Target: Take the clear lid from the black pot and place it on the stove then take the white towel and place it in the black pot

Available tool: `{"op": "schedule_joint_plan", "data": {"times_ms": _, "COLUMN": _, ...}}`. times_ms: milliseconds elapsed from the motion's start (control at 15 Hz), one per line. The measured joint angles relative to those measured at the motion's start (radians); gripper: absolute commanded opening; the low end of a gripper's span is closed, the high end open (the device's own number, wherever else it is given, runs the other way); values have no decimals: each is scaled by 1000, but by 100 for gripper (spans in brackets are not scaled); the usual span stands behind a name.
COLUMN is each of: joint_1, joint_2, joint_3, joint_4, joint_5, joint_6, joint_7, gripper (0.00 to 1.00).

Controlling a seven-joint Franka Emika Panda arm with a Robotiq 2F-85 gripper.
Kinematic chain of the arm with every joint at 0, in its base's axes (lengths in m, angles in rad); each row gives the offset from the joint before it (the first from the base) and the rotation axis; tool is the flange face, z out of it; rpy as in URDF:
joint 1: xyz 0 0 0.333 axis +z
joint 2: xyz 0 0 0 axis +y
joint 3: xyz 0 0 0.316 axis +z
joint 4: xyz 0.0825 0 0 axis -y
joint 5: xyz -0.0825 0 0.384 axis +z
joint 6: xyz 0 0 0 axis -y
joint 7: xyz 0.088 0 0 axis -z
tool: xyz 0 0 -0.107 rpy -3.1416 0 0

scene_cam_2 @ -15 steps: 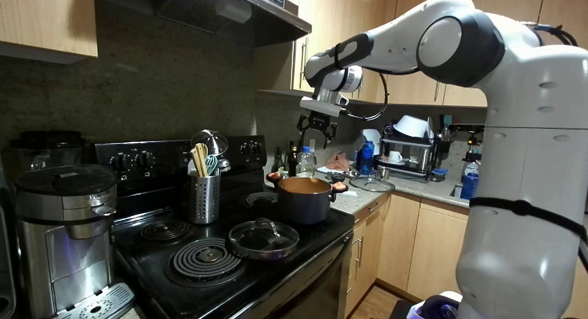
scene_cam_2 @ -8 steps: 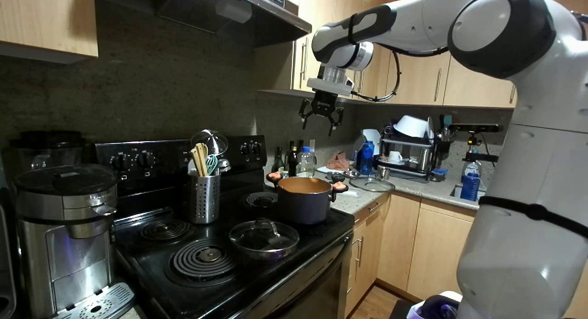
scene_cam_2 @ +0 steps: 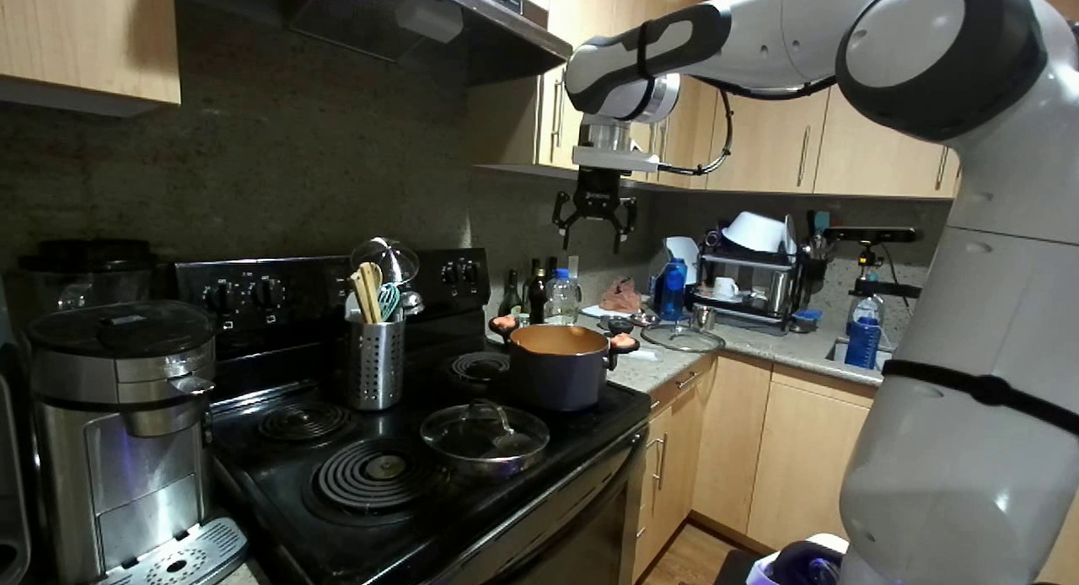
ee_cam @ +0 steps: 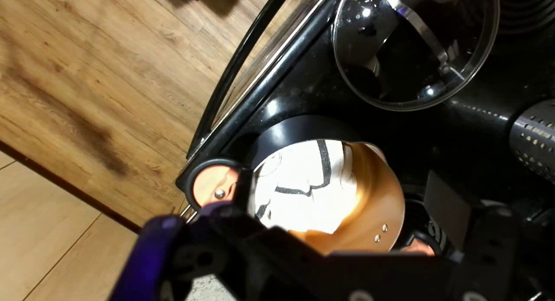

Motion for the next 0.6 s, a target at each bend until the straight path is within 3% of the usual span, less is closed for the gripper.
{"op": "schedule_joint_plan", "data": {"times_ms": 600, "joint_1": 1, "joint_2": -4, "joint_3": 2, "joint_4": -6, "joint_5": -6, "joint_6": 0, "joint_7": 0, "gripper": 100}}
